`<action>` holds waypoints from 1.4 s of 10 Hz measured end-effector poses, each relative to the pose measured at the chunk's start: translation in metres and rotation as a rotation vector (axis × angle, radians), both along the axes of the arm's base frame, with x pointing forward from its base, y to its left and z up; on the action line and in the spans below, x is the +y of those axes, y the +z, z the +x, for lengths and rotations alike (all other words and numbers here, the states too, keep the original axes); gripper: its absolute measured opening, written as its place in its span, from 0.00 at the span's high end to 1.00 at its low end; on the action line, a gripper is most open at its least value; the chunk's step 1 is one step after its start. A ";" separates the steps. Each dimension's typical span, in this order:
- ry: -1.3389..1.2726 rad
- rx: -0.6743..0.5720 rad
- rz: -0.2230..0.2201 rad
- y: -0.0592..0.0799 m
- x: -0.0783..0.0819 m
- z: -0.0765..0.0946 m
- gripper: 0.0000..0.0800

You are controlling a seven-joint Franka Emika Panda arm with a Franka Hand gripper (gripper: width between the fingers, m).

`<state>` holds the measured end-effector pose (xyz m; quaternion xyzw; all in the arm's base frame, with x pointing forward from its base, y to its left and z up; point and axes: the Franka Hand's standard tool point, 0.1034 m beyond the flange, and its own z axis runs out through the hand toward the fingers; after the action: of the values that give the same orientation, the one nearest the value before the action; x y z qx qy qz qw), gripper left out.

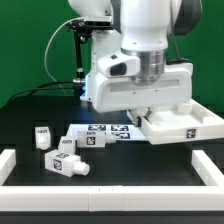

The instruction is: Assemble one leg

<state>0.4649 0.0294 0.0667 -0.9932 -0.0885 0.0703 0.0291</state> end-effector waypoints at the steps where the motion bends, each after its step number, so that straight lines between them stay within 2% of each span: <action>1: -0.003 -0.013 0.013 0.003 -0.008 0.002 0.93; 3: 0.001 -0.004 0.011 -0.002 -0.002 -0.001 0.93; 5: -0.003 -0.002 0.011 -0.003 -0.004 -0.001 0.93; 6: -0.026 0.020 0.009 0.000 -0.016 0.002 0.93; 7: -0.070 0.020 0.000 0.006 -0.034 0.012 0.93; 9: -0.106 0.026 -0.013 0.002 -0.062 0.017 0.93; 14: -0.107 0.032 -0.015 -0.002 -0.061 0.015 0.93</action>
Offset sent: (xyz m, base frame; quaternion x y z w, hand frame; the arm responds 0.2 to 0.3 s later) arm 0.0000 0.0000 0.0000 0.0000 0.0000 0.0000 1.0000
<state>0.4802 -0.0311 0.0649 -0.9954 -0.0340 0.0854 0.0270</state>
